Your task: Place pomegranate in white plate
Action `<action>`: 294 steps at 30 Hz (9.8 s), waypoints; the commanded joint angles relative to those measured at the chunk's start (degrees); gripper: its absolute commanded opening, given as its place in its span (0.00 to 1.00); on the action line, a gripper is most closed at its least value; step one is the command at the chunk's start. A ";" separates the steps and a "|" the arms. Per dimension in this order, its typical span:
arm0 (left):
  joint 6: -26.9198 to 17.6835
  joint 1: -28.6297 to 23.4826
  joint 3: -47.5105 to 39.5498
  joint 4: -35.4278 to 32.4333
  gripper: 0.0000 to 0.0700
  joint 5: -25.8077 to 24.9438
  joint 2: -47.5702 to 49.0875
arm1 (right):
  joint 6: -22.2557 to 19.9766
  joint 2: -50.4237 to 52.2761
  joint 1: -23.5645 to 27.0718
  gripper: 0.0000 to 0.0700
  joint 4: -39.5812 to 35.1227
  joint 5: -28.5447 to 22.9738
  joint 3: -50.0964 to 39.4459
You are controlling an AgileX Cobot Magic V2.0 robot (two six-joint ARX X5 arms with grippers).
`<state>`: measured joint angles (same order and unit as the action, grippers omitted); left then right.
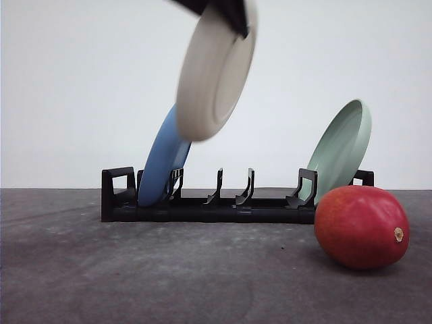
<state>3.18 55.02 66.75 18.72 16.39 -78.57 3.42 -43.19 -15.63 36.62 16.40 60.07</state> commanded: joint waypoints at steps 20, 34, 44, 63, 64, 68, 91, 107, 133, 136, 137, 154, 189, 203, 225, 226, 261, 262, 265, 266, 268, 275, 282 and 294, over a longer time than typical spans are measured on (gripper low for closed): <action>-10.59 20.14 -24.16 2.52 0.00 14.11 14.27 | 0.61 -0.14 -0.38 0.43 -0.83 0.05 0.90; -22.64 25.06 -24.16 2.23 0.00 27.66 -3.43 | 0.66 -0.11 -0.42 0.43 -0.86 0.09 0.90; -26.57 23.26 -24.16 -0.55 0.00 29.67 -11.10 | 0.68 -0.11 -0.42 0.43 -0.92 0.09 0.90; -29.33 18.99 -24.16 -3.57 0.00 23.17 -11.38 | 0.68 -0.11 -0.42 0.43 -0.96 0.09 0.90; -29.24 18.85 -24.16 -3.63 0.00 22.92 -11.38 | 0.68 -0.10 -0.42 0.43 -0.96 0.09 0.90; -29.24 18.69 -24.16 -4.01 0.00 22.36 -11.44 | 0.68 -0.07 -0.42 0.43 -0.96 0.09 0.90; -29.15 18.94 -23.96 -3.09 0.38 22.01 -11.44 | 0.68 -0.07 -0.42 0.43 -0.94 0.11 0.90; -16.55 18.29 -12.84 17.87 0.52 9.25 -3.28 | 0.70 -0.07 -0.44 0.43 -0.91 0.13 0.90; -8.05 -19.15 -12.06 20.29 0.51 -8.94 50.88 | 0.55 -2.41 -9.94 0.48 7.85 -1.99 0.90; -7.91 -19.16 -12.06 19.91 0.51 -8.94 52.09 | 0.62 -4.93 -12.35 0.53 11.41 -8.29 0.90; -7.70 -19.16 -12.06 19.90 0.51 -8.94 52.13 | 0.65 -5.95 -13.02 0.57 12.35 -10.35 0.90; -6.07 -19.10 -12.06 19.86 0.51 -8.97 50.19 | 4.72 -25.50 -15.20 0.82 19.11 -13.88 0.90; -5.49 -19.10 -12.06 19.80 0.51 -8.97 50.19 | 8.63 -47.33 -17.18 0.88 14.13 -15.95 0.87; -5.48 -19.10 -12.06 19.35 0.51 -8.97 50.19 | 8.66 -48.20 -17.25 0.65 13.40 -14.90 0.87; -5.42 -19.10 -12.06 19.02 0.51 -8.97 50.19 | 6.68 -48.13 -20.63 0.57 18.21 -14.92 7.70; -5.34 -19.10 -12.06 19.02 0.51 -8.97 50.19 | 6.73 -48.13 -21.33 0.57 18.53 -14.92 8.41; -5.00 -19.10 -12.06 19.04 0.51 -8.97 50.19 | 10.14 -60.19 -32.31 0.58 9.16 -11.24 22.64; -5.00 -19.10 -12.06 19.04 0.51 -8.97 50.19 | 10.14 -60.56 -32.31 0.58 8.83 -11.22 22.66; -5.00 -19.10 -12.06 19.04 0.51 -8.97 50.19 | 10.16 -61.60 -32.31 0.58 8.41 -11.20 22.67; -5.00 -19.10 -12.06 19.04 0.51 -8.97 50.19 | 10.16 -62.04 -32.31 0.58 8.31 -11.21 22.67; -5.00 -19.10 -12.06 19.06 0.51 -8.97 50.19 | 10.14 -62.82 -32.31 0.58 8.21 -11.25 22.67; -5.00 -19.10 -12.06 19.10 0.51 -8.97 50.19 | 10.14 -64.22 -32.65 0.61 6.76 -11.28 22.67; -5.00 -19.10 -12.06 19.18 0.51 -8.97 50.19 | 10.51 -64.92 -32.89 0.61 7.40 -11.09 22.67; -5.00 -19.10 -12.06 19.41 0.51 -8.97 50.19 | 10.56 -66.21 -33.01 0.74 7.08 -11.85 22.64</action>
<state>-2.06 35.53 53.95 38.57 7.55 -28.05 13.39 -108.16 -47.97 44.21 4.69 81.38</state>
